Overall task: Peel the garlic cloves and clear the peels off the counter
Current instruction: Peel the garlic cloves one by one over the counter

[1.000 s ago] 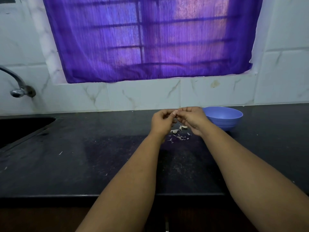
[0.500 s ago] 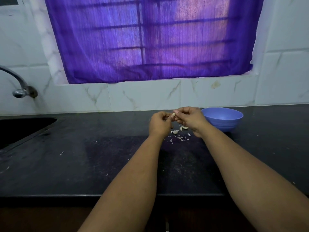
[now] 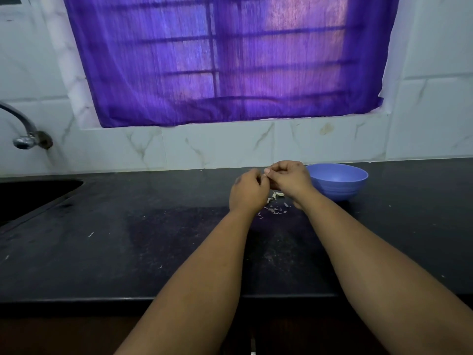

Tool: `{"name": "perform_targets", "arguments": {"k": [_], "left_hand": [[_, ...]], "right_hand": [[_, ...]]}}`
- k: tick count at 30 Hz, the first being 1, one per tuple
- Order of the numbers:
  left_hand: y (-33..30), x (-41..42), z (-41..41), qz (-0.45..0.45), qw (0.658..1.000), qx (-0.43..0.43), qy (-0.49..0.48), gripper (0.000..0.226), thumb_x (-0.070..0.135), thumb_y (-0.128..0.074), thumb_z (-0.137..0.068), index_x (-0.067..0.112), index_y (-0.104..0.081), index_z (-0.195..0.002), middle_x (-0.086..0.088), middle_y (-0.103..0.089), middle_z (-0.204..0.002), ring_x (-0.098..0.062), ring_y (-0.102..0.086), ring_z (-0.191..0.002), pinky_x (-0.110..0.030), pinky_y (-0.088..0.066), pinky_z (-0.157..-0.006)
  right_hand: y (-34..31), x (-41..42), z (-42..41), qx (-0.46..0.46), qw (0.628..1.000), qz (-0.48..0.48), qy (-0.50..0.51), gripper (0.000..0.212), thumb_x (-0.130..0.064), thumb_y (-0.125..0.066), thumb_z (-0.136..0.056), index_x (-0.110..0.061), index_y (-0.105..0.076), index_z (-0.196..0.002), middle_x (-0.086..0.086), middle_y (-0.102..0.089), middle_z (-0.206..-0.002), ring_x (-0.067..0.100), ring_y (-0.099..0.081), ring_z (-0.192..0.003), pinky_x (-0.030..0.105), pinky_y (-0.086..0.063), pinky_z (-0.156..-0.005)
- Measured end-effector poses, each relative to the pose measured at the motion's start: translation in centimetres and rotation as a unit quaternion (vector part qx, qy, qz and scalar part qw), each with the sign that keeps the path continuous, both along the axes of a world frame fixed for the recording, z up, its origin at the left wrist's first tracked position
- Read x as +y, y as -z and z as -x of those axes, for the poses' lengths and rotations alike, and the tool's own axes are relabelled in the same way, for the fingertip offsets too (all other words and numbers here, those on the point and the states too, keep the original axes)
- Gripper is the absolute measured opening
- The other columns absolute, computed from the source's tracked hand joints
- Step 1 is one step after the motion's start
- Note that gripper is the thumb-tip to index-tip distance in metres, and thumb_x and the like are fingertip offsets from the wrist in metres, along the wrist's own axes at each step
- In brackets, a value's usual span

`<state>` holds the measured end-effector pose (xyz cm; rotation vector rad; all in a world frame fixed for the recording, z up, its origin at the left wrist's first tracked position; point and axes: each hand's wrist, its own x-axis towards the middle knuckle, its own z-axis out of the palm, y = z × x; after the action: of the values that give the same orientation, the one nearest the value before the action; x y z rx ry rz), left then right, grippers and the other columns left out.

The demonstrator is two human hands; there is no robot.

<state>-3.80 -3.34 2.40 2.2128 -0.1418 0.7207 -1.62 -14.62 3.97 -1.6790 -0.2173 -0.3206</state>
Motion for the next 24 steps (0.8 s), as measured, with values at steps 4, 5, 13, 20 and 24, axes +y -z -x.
{"name": "perform_targets", "arguments": {"k": [4, 5, 13, 20, 24], "left_hand": [[-0.3, -1.0, 0.7, -0.032, 0.999, -0.025, -0.036, 0.028, 0.030, -0.040, -0.097, 0.013, -0.048, -0.077, -0.004, -0.057, -0.083, -0.021, -0.048, -0.076, -0.031, -0.032, -0.064], [-0.3, -1.2, 0.9, -0.029, 0.998, -0.031, -0.043, 0.028, 0.030, -0.040, -0.097, 0.013, -0.048, -0.077, -0.003, -0.056, -0.082, -0.020, -0.047, -0.075, -0.031, -0.031, -0.064], [0.0, -2.2, 1.1, 0.044, 0.999, -0.021, 0.005, 0.032, 0.022, -0.040, -0.094, 0.014, -0.038, -0.063, -0.001, -0.045, -0.062, -0.023, -0.044, -0.067, -0.033, -0.033, -0.061], [0.6, 0.7, 0.1, 0.078, 0.996, 0.042, 0.007, 0.038, 0.032, -0.047, -0.097, 0.007, -0.059, -0.070, -0.004, -0.067, -0.072, -0.021, -0.062, -0.071, -0.030, -0.044, -0.064], [0.8, 1.2, -0.3, 0.095, 0.992, 0.075, 0.031, 0.011, 0.014, -0.065, -0.085, 0.022, -0.068, -0.091, 0.010, -0.064, -0.076, -0.013, -0.064, -0.080, -0.025, -0.051, -0.075]], "right_hand": [[-0.1, -0.2, -0.5, -0.004, 0.997, 0.049, 0.052, 0.011, -0.024, -0.073, -0.082, -0.020, -0.070, -0.072, 0.001, -0.074, -0.075, 0.018, -0.072, -0.076, 0.045, -0.060, -0.075], [-0.1, -0.2, -0.5, -0.010, 0.996, 0.055, 0.069, 0.011, -0.023, -0.072, -0.083, -0.021, -0.069, -0.072, 0.000, -0.073, -0.074, 0.016, -0.072, -0.075, 0.040, -0.060, -0.075], [-1.9, -5.9, -0.4, -0.178, 0.938, 0.153, 0.256, 0.020, -0.005, -0.055, -0.091, -0.004, -0.071, -0.103, 0.015, -0.068, -0.094, 0.025, -0.067, -0.084, 0.027, -0.050, -0.081], [-1.2, -10.3, -1.7, -0.085, 0.932, 0.190, 0.296, 0.034, 0.000, -0.046, -0.096, -0.004, -0.061, -0.126, 0.010, -0.058, -0.120, 0.027, -0.057, -0.114, 0.020, -0.038, -0.083], [-0.6, -10.1, -2.0, 0.001, 0.901, 0.326, 0.286, 0.047, -0.002, -0.039, -0.095, -0.022, -0.058, -0.132, 0.014, -0.050, -0.133, 0.028, -0.042, -0.124, 0.032, -0.038, -0.095]]}}
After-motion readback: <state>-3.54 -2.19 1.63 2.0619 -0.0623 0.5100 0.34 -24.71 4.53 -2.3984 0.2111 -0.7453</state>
